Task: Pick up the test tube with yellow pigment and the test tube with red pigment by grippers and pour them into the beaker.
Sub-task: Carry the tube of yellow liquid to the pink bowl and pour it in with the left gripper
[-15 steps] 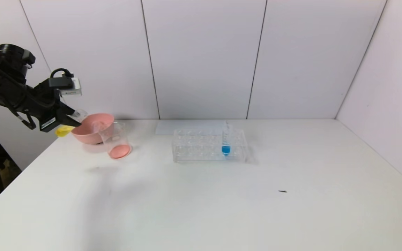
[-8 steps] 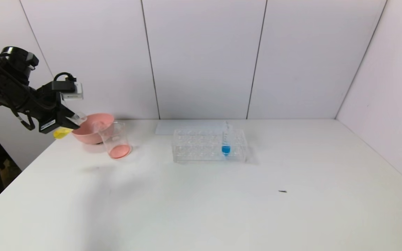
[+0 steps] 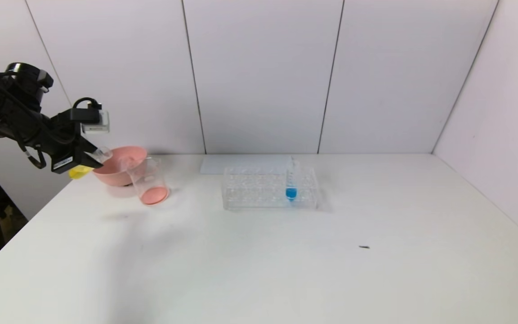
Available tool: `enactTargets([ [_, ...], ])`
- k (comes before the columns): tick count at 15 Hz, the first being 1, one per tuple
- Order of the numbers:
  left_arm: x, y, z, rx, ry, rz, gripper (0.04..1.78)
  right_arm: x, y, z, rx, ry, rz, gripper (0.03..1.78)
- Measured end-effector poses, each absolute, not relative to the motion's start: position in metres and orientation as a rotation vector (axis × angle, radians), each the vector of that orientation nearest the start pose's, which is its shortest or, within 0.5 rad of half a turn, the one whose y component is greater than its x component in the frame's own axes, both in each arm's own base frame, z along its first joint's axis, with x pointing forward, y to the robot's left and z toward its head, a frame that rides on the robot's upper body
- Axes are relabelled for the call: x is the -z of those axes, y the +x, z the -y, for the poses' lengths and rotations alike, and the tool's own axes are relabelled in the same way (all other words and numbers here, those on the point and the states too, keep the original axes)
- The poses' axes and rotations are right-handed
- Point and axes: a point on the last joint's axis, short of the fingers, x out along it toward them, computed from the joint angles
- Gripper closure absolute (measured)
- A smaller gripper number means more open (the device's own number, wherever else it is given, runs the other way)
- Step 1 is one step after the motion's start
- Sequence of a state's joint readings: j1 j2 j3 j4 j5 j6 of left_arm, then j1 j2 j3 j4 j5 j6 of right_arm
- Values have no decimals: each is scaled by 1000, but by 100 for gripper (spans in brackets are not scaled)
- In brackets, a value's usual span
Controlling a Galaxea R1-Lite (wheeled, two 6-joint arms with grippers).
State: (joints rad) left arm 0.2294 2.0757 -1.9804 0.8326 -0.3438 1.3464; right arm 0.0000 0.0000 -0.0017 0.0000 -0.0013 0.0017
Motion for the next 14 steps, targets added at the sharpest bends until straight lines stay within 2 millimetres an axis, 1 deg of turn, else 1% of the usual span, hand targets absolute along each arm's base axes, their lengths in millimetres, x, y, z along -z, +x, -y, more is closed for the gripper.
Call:
enactTargets([
  [14,-234,389,-57,689,1048,-674,138,-76,-23,0,2,2,2,11],
])
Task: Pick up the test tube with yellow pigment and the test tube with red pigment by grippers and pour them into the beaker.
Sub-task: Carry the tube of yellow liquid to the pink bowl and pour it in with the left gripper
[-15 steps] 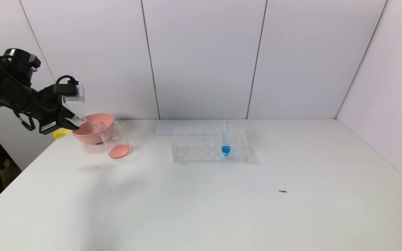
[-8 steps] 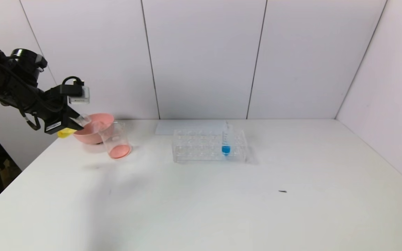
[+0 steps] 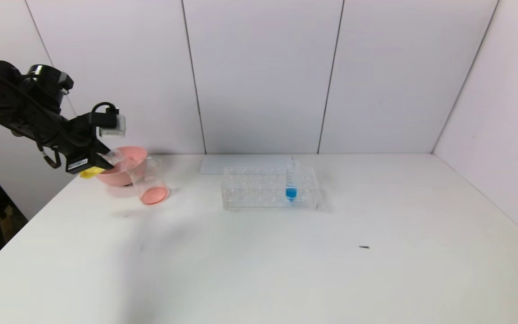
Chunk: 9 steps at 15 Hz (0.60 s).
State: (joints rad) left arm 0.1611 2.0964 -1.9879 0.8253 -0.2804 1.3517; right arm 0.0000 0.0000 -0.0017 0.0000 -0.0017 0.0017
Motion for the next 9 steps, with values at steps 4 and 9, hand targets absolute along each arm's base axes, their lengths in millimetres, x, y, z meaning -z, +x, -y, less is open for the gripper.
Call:
enactTargets([
  [4,-231,391,-52,690,1060,-683,138,-76,-23,0,2,2,2,11],
  [9,-231,392,-47,676,1089,-707,138,-76,-23,0,1,2,2,11],
])
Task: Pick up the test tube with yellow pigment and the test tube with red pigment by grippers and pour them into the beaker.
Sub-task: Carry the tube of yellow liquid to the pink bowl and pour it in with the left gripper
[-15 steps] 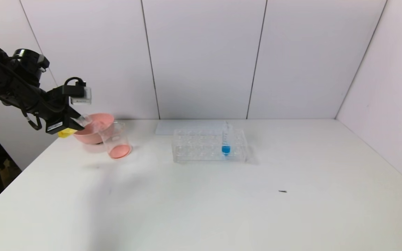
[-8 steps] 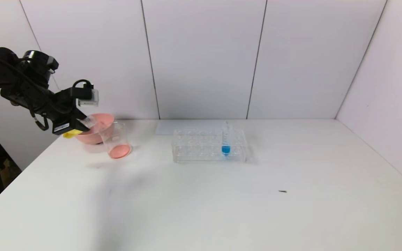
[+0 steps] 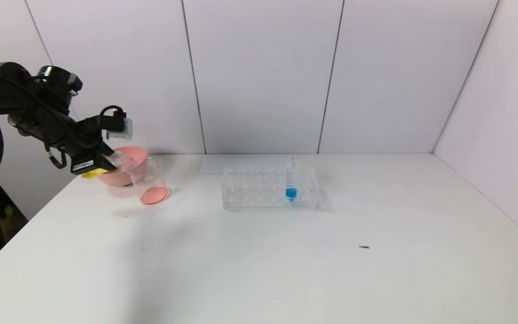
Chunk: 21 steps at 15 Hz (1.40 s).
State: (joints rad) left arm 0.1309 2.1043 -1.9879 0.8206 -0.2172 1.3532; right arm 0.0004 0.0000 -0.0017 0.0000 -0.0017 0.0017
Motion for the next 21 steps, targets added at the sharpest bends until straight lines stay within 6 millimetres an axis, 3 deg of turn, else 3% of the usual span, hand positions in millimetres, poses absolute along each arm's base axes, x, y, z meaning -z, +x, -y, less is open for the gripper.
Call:
enactTargets([
  [21,-229,399,-27,615,1243,-777,138,-76,-23,0,2,2,2,11],
])
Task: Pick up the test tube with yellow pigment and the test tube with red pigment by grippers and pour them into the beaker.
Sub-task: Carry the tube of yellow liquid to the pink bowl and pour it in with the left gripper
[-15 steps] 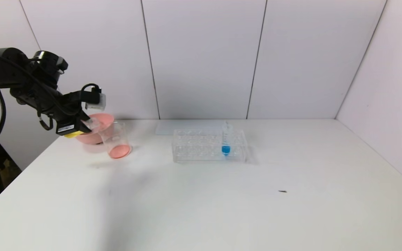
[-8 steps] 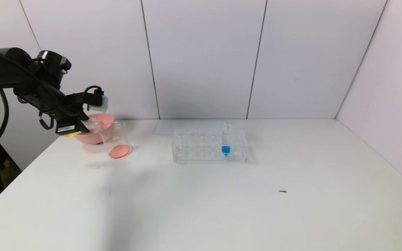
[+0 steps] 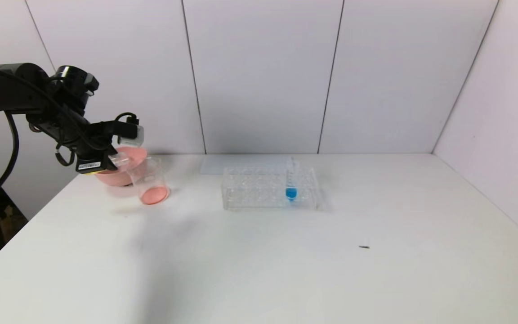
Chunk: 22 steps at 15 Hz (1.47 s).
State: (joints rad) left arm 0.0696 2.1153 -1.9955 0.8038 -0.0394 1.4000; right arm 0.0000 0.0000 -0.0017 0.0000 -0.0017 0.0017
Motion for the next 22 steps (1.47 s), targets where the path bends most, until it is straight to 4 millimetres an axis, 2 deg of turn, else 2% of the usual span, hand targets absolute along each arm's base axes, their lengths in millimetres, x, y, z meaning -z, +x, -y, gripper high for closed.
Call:
enactTargets([
  [22,-227,404,-12,567,1396,-823,138,-76,-23,0,2,2,2,11],
])
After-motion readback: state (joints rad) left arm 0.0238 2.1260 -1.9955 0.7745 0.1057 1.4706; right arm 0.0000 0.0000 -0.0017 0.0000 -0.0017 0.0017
